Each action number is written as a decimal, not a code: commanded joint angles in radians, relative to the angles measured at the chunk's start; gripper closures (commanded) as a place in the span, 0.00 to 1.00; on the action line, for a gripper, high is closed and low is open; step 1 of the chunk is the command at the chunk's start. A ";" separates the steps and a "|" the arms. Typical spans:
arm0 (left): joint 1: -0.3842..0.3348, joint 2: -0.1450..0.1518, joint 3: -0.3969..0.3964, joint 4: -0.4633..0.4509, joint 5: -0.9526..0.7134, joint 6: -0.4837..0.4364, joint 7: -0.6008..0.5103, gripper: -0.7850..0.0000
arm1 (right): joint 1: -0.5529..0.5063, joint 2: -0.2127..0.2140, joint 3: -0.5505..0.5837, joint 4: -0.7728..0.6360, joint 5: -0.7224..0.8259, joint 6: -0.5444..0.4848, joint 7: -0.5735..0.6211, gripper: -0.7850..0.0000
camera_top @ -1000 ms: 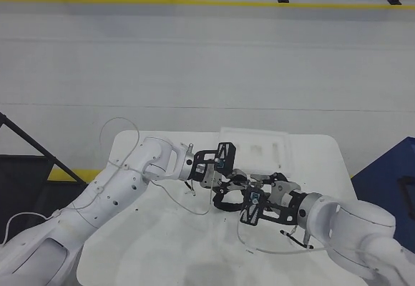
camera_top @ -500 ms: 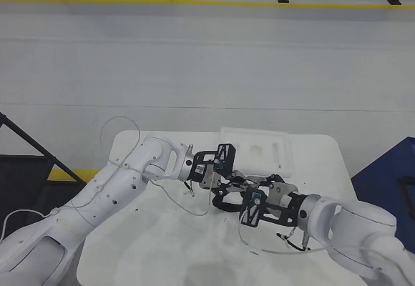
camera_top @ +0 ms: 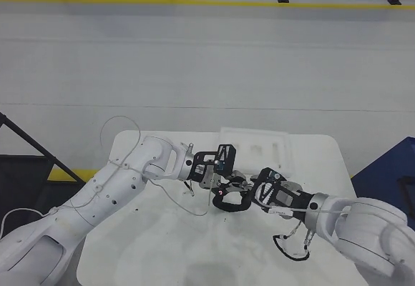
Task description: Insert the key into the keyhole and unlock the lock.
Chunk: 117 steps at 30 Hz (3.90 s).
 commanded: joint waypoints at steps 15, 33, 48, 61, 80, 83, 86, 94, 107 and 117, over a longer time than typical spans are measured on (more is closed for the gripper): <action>0.017 -0.001 -0.033 -0.019 0.071 0.006 0.032 1.00 | -0.044 -0.001 0.063 0.041 0.223 0.132 0.023 1.00; 0.078 -0.002 -0.103 -0.058 0.174 0.018 0.092 1.00 | -0.075 0.004 0.126 0.077 0.333 0.131 0.010 1.00; 0.133 -0.003 -0.171 -0.062 0.205 0.033 0.198 1.00 | -0.105 0.011 0.182 0.163 0.392 -0.042 -0.092 0.46; 0.158 -0.001 -0.195 -0.033 0.224 0.071 0.024 1.00 | -0.112 0.016 0.209 0.211 0.382 -0.101 -0.140 0.16; 0.095 -0.075 -0.020 0.140 0.168 0.000 -0.086 0.00 | -0.165 0.031 0.326 0.156 0.306 -0.240 -0.237 0.00; 0.066 -0.092 0.030 0.177 0.148 0.000 -0.081 0.00 | -0.171 0.033 0.334 0.156 0.303 -0.255 -0.241 0.00; 0.035 -0.103 0.057 0.212 0.129 0.000 -0.055 0.00 | -0.171 0.034 0.337 0.160 0.305 -0.273 -0.245 0.00; -0.018 -0.079 0.032 0.224 0.148 0.000 0.070 0.00 | -0.094 0.038 0.296 0.231 0.292 -0.394 -0.252 0.00; -0.119 0.049 -0.120 0.122 0.089 0.000 0.132 0.00 | 0.248 0.028 0.142 0.527 0.359 -0.579 -0.293 0.00; -0.221 0.111 -0.132 0.124 -0.088 0.000 0.054 0.00 | 0.494 0.025 0.029 0.706 0.499 -0.607 -0.156 0.00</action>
